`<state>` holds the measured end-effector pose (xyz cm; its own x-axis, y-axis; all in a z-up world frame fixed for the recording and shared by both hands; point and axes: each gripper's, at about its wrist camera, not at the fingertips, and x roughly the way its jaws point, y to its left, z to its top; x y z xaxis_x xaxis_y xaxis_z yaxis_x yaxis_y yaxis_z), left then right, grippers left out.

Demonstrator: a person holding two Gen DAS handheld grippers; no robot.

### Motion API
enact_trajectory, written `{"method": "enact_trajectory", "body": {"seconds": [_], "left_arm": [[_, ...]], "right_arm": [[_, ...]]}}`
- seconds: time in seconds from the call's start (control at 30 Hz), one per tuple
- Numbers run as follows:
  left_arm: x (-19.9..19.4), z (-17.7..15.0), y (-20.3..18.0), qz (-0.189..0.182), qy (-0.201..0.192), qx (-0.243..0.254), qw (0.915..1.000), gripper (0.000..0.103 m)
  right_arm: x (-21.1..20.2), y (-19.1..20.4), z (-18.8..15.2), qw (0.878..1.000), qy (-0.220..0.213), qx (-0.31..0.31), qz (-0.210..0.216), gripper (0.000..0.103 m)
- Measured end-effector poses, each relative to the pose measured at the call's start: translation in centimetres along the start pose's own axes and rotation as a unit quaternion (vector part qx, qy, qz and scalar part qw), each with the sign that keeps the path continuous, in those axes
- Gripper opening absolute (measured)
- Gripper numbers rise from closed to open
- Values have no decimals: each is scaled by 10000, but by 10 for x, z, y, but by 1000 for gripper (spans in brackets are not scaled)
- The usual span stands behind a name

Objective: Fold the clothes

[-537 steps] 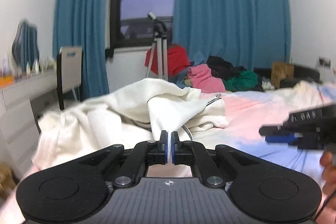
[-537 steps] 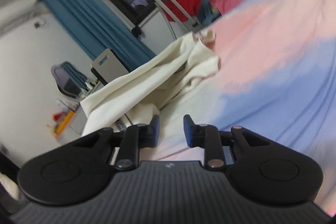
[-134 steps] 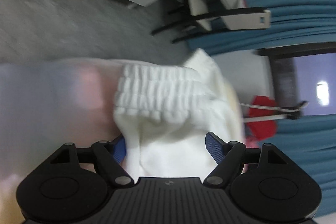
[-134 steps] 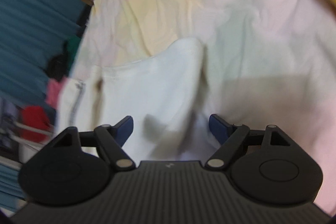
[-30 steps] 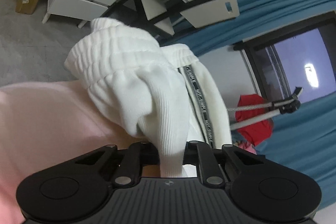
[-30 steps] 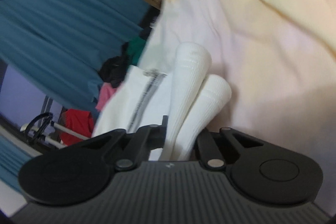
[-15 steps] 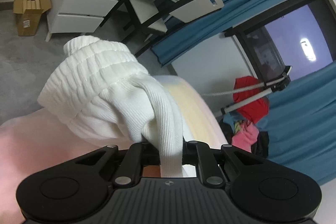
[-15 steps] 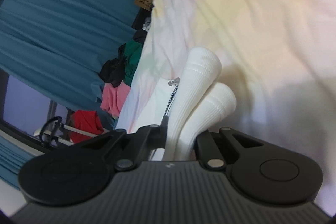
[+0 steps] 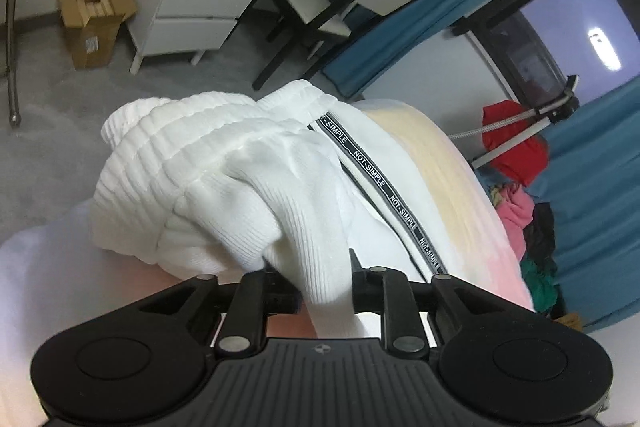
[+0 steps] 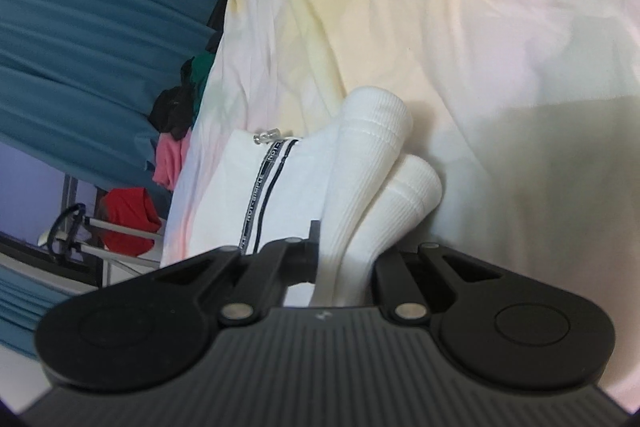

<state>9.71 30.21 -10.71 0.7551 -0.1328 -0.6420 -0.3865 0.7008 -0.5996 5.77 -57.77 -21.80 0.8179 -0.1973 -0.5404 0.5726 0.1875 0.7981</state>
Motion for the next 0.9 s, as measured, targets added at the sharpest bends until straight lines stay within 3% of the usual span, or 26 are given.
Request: {"method": "enact_trajectory", "body": {"seconds": [0.07,0.2,0.4,0.57,0.73,0.83,0.9], "left_arm": [[-6,-7,-9,142,2,398,9991,41],[-15,-24,-35,576,129,1156,9915,51],[-53,-54,-74,982,-491,2127,9709,63],[-69,-75,-110,893,-1101,2728,9516,66],[-51,-94,-152,436,-1147,2818,9516,69],[-22,-109,-177,106,-950,2862,9534,69],[2,-121,-193,-5,-856,3024,9493,69]], "right_arm": [[1,1,-1,10000,-9,-56,21,8],[1,2,0,10000,-29,7,68,8],[-2,10,0,9997,-123,-195,93,8],[-8,11,2,9993,-190,-93,307,8],[-7,9,2,9984,-135,-8,555,10],[-3,3,4,9977,-51,181,645,11],[-1,-3,6,9971,22,315,695,11]]}}
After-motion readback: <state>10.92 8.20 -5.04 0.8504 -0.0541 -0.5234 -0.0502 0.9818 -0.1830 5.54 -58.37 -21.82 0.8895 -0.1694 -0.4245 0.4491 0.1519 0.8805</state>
